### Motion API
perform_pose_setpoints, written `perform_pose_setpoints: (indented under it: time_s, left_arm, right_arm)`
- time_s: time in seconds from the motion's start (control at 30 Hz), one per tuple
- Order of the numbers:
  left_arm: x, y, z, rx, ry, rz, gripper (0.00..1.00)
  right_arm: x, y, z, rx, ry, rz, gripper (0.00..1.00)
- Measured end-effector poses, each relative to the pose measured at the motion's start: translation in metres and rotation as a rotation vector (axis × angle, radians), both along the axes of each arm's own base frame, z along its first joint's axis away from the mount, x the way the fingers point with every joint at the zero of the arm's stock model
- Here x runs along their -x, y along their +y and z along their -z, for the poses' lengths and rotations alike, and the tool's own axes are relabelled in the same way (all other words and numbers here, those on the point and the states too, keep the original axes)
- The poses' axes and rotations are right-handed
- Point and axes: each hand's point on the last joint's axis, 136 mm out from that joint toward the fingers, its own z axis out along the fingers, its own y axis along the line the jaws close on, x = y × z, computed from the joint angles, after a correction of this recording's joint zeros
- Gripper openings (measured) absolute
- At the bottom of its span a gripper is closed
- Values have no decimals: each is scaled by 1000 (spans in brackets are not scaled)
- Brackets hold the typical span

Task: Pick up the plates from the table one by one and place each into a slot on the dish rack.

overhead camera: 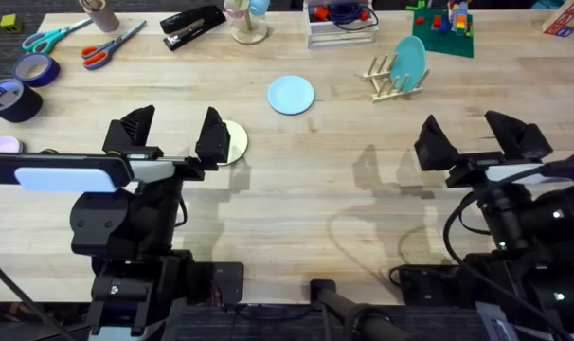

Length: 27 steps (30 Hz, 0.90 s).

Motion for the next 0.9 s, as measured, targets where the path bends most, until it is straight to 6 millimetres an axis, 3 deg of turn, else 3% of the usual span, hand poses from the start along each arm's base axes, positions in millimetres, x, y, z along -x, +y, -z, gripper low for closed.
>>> perform_pose_setpoints:
  time_s: [0.53, 0.77, 0.9]
  left_arm:
    - [0, 0, 6, -6, 27, 0, 993]
    - [7, 0, 15, -10, 131, 0, 993]
    - [21, 0, -14, -10, 143, 1, 992]
  right_arm:
    - [0, 0, 0, 0, 1, 0, 994]
    - [3, 0, 0, 3, 28, -1, 995]
    - [12, 0, -14, 5, 68, -1, 993]
